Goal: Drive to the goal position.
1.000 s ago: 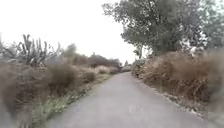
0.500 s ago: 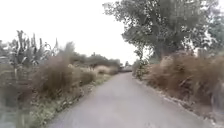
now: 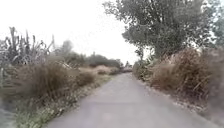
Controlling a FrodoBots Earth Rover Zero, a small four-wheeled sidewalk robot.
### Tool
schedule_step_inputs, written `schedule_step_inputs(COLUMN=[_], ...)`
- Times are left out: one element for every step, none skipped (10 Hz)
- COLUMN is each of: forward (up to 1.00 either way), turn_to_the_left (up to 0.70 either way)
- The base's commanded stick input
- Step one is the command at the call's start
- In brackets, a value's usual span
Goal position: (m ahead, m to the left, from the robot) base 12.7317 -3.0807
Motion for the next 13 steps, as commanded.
schedule_step_inputs(forward=[0.70,0.70,0.70,0.70,0.70,0.70,0.70,0.70,0.70,0.70,0.70,0.70,0.70], turn_to_the_left=[0.00,0.00,0.00,-0.35,-0.35,-0.35,-0.33,-0.22,-0.10,0.00,0.00,0.00,0.00])
